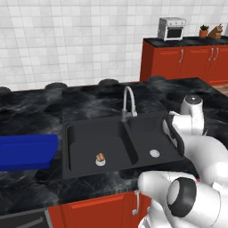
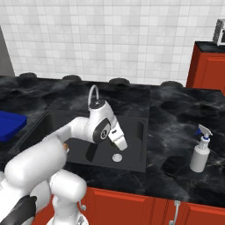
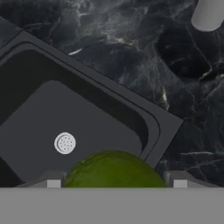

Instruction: Pick up all produce items and place them in the sink. Turn on the sink faucet to wash them. Then turn the sink off and put them in the tray.

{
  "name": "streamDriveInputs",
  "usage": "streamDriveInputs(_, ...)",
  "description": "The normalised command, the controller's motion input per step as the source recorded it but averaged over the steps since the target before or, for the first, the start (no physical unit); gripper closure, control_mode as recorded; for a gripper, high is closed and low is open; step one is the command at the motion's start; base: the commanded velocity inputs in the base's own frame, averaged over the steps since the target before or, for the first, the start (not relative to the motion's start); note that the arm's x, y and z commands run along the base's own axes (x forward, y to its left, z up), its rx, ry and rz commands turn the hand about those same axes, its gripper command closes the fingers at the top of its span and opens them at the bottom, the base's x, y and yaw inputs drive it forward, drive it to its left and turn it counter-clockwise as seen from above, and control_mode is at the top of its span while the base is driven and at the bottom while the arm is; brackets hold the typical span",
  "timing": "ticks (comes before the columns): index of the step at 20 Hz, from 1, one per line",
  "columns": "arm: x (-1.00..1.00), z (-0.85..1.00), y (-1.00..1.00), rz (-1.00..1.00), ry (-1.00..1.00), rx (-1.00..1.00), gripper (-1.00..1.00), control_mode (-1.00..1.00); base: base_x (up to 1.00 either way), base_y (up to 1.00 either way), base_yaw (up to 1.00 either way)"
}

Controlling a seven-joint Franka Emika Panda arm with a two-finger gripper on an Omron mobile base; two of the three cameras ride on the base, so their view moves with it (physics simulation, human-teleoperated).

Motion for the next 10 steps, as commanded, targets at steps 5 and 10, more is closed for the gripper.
streamDriveInputs(5, -0.40, 0.09, 0.77, 0.16, -0.01, -0.05, 1.00, -1.00, 0.00, 0.00, 0.00)
streamDriveInputs(10, -0.42, 0.00, 0.72, 0.15, -0.05, -0.01, 1.00, -1.00, 0.00, 0.00, 0.00)
